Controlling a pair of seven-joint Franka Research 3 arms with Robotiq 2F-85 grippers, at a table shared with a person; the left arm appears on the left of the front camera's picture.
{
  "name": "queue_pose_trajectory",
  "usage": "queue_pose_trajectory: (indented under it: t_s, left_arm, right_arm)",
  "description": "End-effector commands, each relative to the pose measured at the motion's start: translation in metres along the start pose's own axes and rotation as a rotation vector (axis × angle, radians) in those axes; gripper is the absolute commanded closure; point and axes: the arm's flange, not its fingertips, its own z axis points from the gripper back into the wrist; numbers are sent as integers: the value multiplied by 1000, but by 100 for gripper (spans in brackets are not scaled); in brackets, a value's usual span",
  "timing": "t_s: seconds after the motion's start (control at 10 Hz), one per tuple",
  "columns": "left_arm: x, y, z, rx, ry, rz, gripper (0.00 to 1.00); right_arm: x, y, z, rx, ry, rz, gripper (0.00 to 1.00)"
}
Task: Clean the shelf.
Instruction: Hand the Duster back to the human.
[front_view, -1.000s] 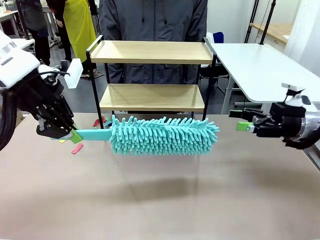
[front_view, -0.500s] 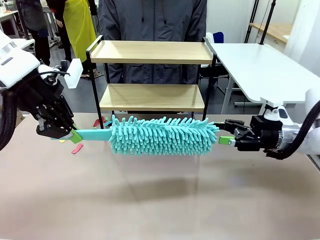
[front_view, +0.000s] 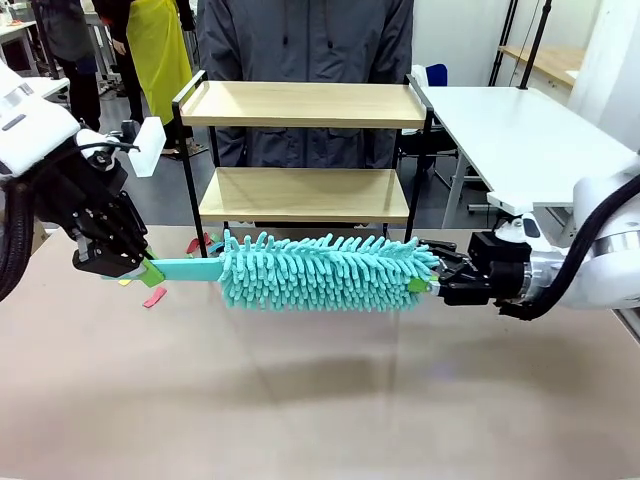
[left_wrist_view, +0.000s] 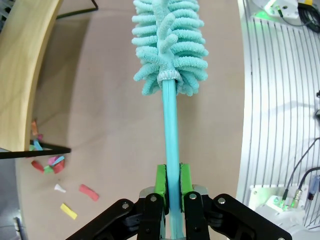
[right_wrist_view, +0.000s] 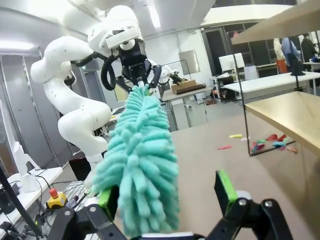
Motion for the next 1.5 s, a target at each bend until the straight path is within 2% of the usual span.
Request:
queue_pose_trajectory:
  t_s: [0.0,0.4,0.5,0.6,0.7,0.8,0.9,1.1,1.4]
  left_arm:
    - [1,-1,2,-1,-3,15,87]
    - [1,-1,2,-1,-3,15,87]
    - [1,-1,2,-1,-3,15,87]
    - [1,-1,2,-1,-3,15,87]
    - [1,-1,2,-1,-3,15,87]
    - [1,-1,2,-1,-3,15,87]
    - [1,-1,2,-1,-3,15,87]
    - [1,-1,2,-1,-3,15,87]
    - [1,-1,2,-1,-3,15,87]
  right_arm:
    - [-5,35,-25,20,-36,27,0]
    - [-7,37,-42,58,-31,26,0]
    - [-6,37,-40,60,-11,6,60]
    - [-6,37,-39,64,-5,3,60]
    - [-5,37,-37,66,-8,3,100]
    - [-5,36,-37,68,-4,5,65]
    - [-5,36,-36,67,1,4,100]
    - [-5,35,-33,79,14,7,97]
    - [-5,34,-31,88,21,-9,100]
